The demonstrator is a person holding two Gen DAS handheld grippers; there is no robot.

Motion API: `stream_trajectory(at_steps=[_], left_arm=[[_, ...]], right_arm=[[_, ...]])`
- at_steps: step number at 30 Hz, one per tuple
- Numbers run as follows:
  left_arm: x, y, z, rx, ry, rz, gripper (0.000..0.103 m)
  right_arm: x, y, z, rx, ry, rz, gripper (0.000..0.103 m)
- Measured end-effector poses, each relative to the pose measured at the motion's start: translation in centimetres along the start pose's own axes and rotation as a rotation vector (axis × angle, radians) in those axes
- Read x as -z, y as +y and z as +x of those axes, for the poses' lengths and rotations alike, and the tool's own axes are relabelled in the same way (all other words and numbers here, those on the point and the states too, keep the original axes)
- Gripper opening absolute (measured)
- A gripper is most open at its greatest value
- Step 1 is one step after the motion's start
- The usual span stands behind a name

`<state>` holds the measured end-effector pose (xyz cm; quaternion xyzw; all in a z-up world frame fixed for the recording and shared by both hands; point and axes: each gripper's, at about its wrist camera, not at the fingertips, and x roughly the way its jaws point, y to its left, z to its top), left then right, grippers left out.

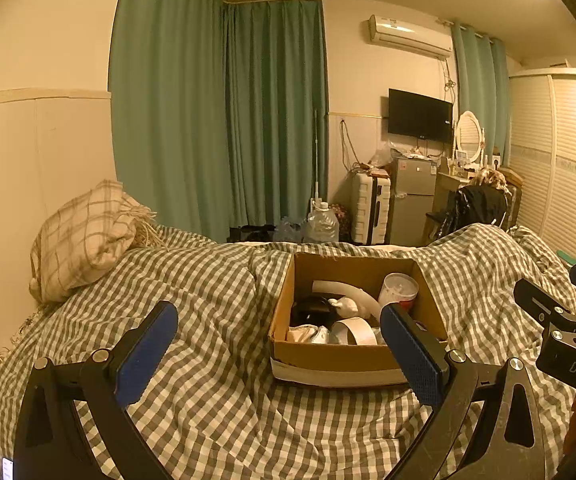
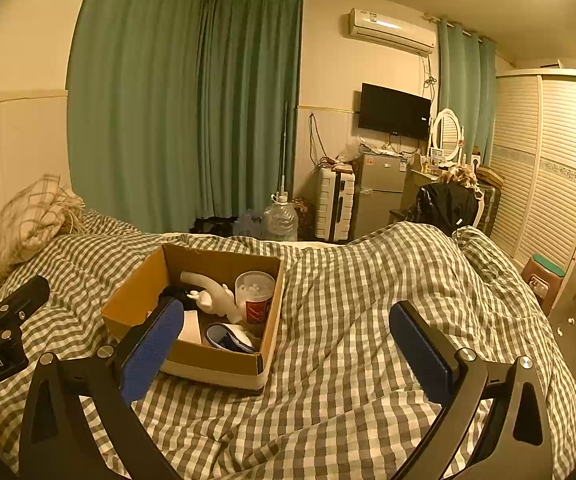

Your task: Organize objects

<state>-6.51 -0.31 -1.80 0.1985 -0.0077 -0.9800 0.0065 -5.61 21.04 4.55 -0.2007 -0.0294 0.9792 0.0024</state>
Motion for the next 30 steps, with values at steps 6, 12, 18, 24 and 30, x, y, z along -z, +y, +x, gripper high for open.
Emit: stream_trajectory(at_steps=[6,12,18,24,30], left_arm=[[0.01,-0.05,0.01,-0.004,-0.002,0.000,0.103],[0.06,0.08,0.06,-0.002,0.000,-0.005,0.103],[0.14,0.20,0.11,-0.001,-0.002,0.001,0.103],[0.33,0.46,0.31,-0.004,0.007,-0.004,0.103],[0.38,0.42,0.25,-0.003,0.002,-0.002,0.103]], right_arm=[[-0.03,0.03,-0.06,0.007,-0.001,-0.002,0.103],[-0.06,0.03,-0.09,0.000,-0.001,0.000,0.103],[-0.05,0.07,-0.03,-0.001,0.003,0.000,0.103],[-0.01,0.09,0.03,-0.006,0.004,0.001,0.103],[0.04,0.08,0.05,-0.005,0.005,0.001,0.103]])
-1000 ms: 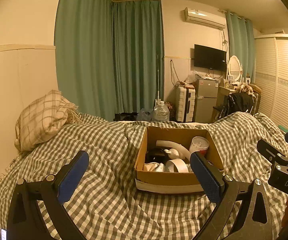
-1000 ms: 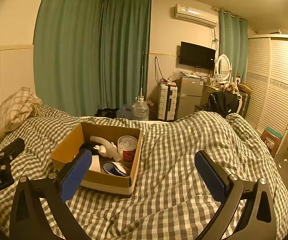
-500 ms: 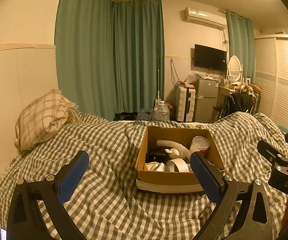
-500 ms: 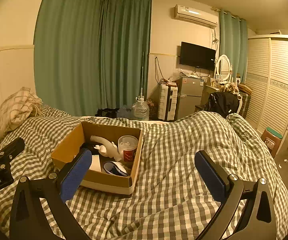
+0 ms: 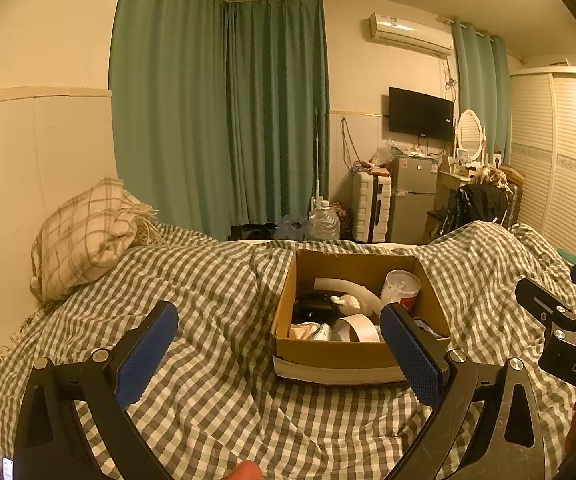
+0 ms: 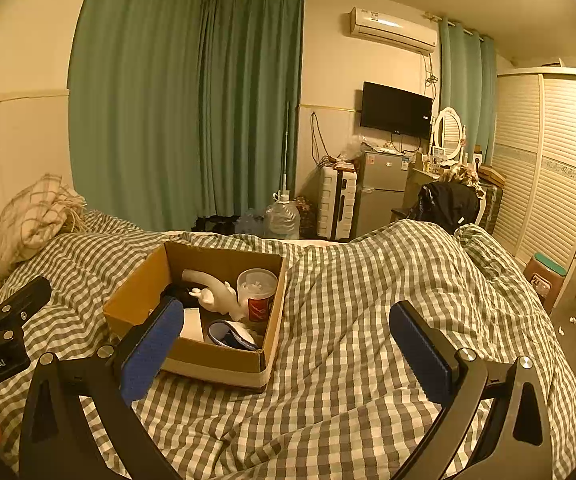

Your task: Organize objects

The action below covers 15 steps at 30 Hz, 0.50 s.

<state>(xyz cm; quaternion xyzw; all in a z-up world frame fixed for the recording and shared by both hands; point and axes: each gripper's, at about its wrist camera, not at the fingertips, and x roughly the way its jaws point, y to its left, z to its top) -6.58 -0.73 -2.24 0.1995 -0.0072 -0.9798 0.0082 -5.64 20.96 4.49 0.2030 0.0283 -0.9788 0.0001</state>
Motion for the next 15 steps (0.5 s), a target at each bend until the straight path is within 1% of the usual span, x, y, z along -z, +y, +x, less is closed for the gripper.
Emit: stream_trajectory(at_steps=[15], left_arm=[[0.11,-0.16,0.00,0.000,-0.001,0.003,0.103]], right_arm=[[0.21,-0.01,-0.03,0.001,0.004,-0.006,0.103]])
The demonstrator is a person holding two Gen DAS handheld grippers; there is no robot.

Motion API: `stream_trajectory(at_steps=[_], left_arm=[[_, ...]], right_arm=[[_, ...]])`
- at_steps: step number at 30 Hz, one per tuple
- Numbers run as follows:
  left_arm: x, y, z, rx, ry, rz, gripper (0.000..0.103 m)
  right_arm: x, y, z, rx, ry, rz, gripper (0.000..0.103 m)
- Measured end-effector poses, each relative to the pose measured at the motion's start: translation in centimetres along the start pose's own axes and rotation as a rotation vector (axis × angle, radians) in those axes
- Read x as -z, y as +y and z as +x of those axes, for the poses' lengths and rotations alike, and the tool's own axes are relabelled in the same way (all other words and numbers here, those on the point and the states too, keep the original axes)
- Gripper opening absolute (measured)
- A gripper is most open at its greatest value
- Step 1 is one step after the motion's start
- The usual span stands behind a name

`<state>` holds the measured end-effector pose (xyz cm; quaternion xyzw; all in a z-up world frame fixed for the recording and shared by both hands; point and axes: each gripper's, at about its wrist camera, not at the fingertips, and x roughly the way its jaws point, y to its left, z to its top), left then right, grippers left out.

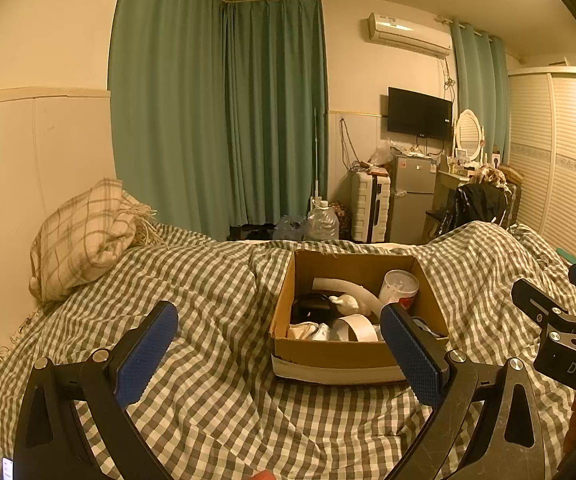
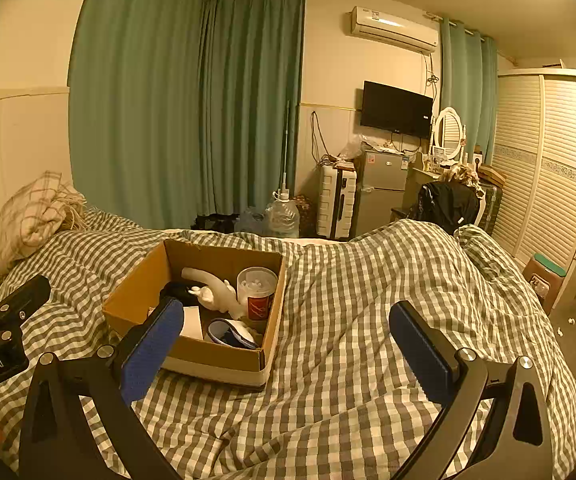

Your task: Organize objects

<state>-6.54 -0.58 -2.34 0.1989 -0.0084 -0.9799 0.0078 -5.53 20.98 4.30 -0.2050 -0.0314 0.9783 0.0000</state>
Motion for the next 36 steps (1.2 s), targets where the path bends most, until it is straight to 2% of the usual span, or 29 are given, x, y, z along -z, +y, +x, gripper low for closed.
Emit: stream_trajectory(at_steps=[36], left_arm=[[-0.1,0.0,0.1,0.003,0.010,0.006,0.103]], right_arm=[[0.3,0.7,1.0,0.002,0.027,-0.011,0.103]])
